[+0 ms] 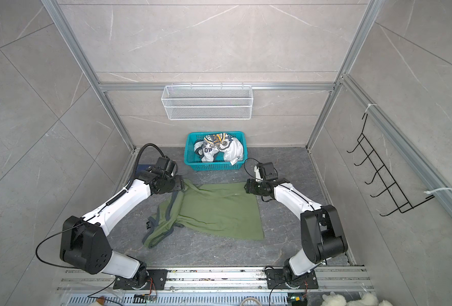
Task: Fold and stack tank tops
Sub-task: Smooth out the tank top at the center of the table.
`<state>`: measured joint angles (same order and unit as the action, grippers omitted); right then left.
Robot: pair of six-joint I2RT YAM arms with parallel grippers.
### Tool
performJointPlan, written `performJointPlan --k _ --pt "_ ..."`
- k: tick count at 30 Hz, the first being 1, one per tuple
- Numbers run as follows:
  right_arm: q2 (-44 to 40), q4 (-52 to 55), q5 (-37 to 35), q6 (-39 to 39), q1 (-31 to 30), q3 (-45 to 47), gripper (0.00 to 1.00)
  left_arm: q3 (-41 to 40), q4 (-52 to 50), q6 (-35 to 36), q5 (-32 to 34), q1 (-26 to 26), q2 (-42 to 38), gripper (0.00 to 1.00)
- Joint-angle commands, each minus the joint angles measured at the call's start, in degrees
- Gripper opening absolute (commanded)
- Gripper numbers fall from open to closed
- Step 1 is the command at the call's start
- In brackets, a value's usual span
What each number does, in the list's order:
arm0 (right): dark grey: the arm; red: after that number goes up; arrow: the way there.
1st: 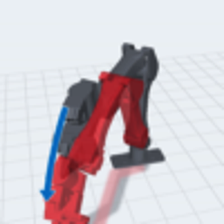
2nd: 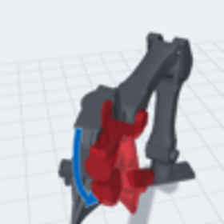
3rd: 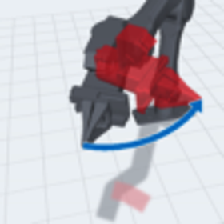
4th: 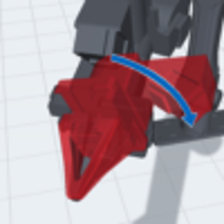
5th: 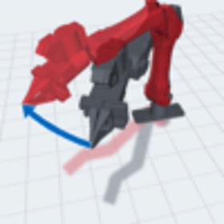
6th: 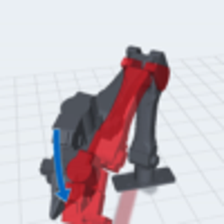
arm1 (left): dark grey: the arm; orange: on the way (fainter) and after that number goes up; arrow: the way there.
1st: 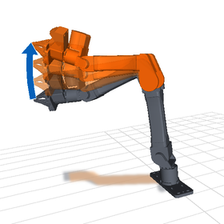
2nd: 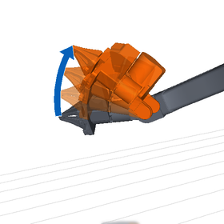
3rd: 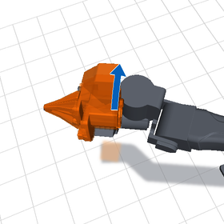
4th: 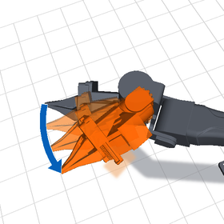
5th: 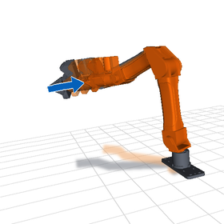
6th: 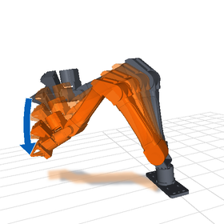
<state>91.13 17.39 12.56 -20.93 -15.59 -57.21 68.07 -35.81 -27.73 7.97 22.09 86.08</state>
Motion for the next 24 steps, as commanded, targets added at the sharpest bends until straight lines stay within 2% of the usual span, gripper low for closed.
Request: performJointPlan --k 1,4,7,14,20,24 --pt "2.46 -4.03 2.91 -2.06 0.13 2.39 0.63 -1.15 3.04 -1.91 -4.18 -0.38 2.71 0.68" --pt "3.97 -6.62 4.96 -3.32 0.08 3.36 0.61 0.07 4.05 -2.91 -4.84 -0.66 6.21 0.61" --pt "5.56 -8.52 5.30 -4.25 0.08 3.90 0.60 0.59 5.79 -4.65 -6.74 -1.24 9.13 0.60" --pt "12.25 -9.62 8.53 -4.91 -0.03 -0.02 0.54 2.43 7.73 -6.89 -9.03 -3.18 15.51 0.49" --pt "15.94 -10.04 10.35 -5.28 -0.02 -5.06 0.48 5.25 9.44 -5.26 -9.68 -4.22 17.62 0.33" --pt "17.47 -8.42 9.06 -4.74 0.00 -9.67 0.46 8.38 8.76 -3.94 -10.00 -5.11 19.72 0.28"
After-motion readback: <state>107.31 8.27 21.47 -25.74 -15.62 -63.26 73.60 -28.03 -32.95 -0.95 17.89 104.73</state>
